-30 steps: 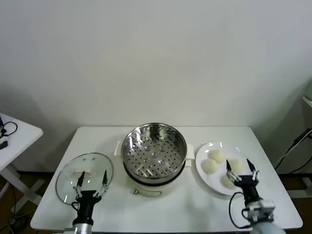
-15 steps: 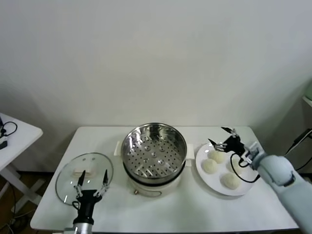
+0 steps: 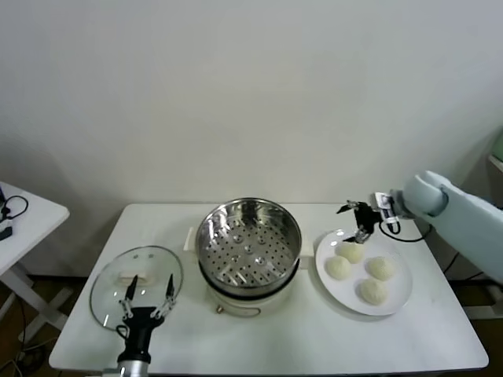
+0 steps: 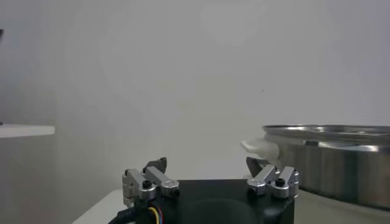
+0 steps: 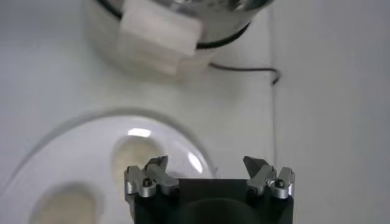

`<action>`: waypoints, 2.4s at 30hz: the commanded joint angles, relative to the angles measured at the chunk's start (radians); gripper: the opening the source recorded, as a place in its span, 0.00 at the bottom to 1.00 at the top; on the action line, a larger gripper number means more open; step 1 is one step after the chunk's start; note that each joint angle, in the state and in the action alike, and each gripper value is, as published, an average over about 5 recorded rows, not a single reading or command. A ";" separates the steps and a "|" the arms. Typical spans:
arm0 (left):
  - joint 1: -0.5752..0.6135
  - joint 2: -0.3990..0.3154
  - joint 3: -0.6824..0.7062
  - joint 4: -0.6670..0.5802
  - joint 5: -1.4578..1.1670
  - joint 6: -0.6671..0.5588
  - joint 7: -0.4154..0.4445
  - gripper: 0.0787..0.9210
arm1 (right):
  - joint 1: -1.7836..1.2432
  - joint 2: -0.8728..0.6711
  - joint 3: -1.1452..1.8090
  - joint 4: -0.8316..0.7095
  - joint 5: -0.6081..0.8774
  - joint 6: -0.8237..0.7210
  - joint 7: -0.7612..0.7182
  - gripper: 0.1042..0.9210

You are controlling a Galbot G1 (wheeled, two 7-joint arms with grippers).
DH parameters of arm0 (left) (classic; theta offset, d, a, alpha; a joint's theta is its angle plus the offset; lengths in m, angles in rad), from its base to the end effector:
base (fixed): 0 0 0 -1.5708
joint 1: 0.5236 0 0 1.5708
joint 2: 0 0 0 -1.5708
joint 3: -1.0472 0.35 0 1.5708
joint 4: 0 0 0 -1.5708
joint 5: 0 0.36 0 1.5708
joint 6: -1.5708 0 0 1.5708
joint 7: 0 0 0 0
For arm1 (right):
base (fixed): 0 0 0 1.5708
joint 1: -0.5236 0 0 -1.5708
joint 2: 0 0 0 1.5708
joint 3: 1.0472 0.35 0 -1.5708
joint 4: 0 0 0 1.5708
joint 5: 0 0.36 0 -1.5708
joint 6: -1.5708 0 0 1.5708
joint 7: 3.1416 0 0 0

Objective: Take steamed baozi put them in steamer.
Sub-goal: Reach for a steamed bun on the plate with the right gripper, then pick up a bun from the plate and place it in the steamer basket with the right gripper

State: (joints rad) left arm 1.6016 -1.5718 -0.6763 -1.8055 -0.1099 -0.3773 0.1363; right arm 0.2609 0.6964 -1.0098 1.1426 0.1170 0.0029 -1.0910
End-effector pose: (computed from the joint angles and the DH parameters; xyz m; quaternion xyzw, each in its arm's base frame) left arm 0.1540 0.0530 -0.4086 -0.0145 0.9993 -0.0077 0.0333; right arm 0.5550 -0.1733 -0.1366 0.5405 -0.5537 0.5431 0.3261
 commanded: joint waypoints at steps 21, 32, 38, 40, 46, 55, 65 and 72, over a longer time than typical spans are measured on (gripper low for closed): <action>-0.001 0.017 -0.015 0.041 0.000 -0.013 0.001 0.88 | -0.148 0.262 -0.009 -0.435 -0.070 0.033 0.017 0.88; 0.008 0.021 -0.020 0.033 -0.006 -0.021 -0.002 0.88 | -0.168 0.283 0.043 -0.442 -0.132 0.038 0.039 0.76; 0.012 0.020 -0.022 0.023 -0.007 -0.023 -0.002 0.88 | -0.077 0.236 -0.050 -0.336 -0.064 0.035 0.006 0.56; 0.013 0.021 -0.024 0.020 -0.007 -0.023 -0.002 0.88 | 0.012 0.209 -0.125 -0.273 -0.008 0.040 -0.007 0.52; 0.013 0.019 -0.022 0.019 -0.003 -0.023 -0.003 0.88 | 0.453 0.159 -0.429 -0.039 0.169 0.116 -0.057 0.51; 0.011 0.013 -0.013 0.026 0.005 -0.029 -0.004 0.88 | 0.751 0.227 -0.463 0.276 0.192 0.249 -0.029 0.51; 0.018 0.012 -0.018 0.030 0.007 -0.042 -0.006 0.88 | 0.550 0.334 -0.375 0.448 -0.163 0.372 0.177 0.51; 0.021 0.012 -0.019 0.033 0.010 -0.045 -0.006 0.88 | 0.320 0.417 -0.310 0.216 -0.375 0.467 0.245 0.52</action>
State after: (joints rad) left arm 1.6207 -1.5602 -0.6965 -1.7748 -0.1024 -0.4184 0.1298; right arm 0.7373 1.0292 -1.3562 1.4163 -0.0215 0.3565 -0.9467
